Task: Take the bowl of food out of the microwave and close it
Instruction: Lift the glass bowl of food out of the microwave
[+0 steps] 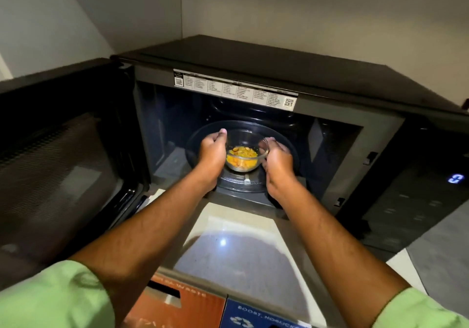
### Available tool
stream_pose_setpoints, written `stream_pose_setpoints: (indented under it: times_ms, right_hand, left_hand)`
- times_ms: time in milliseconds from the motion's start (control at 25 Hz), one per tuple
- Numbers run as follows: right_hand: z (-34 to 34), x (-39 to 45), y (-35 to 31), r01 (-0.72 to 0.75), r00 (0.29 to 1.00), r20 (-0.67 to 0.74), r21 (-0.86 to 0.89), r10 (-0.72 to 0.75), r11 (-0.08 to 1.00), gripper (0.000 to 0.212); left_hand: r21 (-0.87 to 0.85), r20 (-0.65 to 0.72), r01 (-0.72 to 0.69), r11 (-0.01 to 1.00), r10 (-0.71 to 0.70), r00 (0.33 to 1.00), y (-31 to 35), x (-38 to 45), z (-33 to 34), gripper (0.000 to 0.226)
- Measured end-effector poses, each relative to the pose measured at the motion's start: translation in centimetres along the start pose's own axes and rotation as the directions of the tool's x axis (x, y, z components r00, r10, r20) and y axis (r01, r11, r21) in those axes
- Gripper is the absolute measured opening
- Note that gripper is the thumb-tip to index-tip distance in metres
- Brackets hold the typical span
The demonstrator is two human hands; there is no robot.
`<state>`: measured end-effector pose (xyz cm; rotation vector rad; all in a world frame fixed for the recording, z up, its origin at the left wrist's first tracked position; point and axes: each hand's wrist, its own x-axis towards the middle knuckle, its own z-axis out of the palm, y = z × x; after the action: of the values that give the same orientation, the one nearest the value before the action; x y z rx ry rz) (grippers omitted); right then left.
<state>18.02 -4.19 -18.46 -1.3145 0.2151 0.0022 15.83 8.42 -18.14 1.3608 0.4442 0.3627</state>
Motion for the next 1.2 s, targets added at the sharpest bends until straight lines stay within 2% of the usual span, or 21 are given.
stream_pose_setpoints:
  times_ms: [80, 240, 520, 720, 960, 1200]
  right_hand:
    - [0.9, 0.8, -0.1, -0.012, 0.999, 0.043, 0.077, 0.009, 0.997, 0.019]
    - [1.8, 1.5, -0.1, -0.025, 0.997, 0.078, 0.091, 0.018, 0.996, 0.029]
    - [1.7, 0.7, -0.4, -0.013, 0.999, 0.045, 0.156, 0.006, 0.988, 0.029]
    - [0.0, -2.8, -0.8, -0.006, 1.000, 0.024, 0.170, 0.002, 0.985, 0.028]
    - [-3.5, -10.8, -1.6, -0.061, 0.998, -0.019, 0.130, 0.064, 0.990, 0.023]
    - [-6.7, -20.8, -4.3, -0.060, 0.998, 0.001, 0.071, 0.060, 0.996, 0.021]
  left_hand:
    - [-0.114, 0.044, 0.047, 0.992, -0.042, 0.998, -0.1, 0.9, 0.9, 0.038]
    - [-0.250, 0.065, 0.049, 0.967, -0.034, 0.997, -0.2, 1.6, 2.0, 0.039]
    - [-0.192, 0.071, 0.027, 0.981, -0.014, 0.997, 0.7, 0.3, 2.0, 0.040]
    - [-0.162, 0.072, 0.038, 0.986, -0.027, 0.997, 1.3, -3.7, 1.5, 0.039]
    - [-0.119, 0.082, 0.138, 0.983, -0.129, 0.988, 1.3, -12.1, -0.6, 0.037]
    - [-0.028, 0.147, 0.135, 0.991, -0.129, 0.981, 3.5, -20.7, -3.4, 0.034]
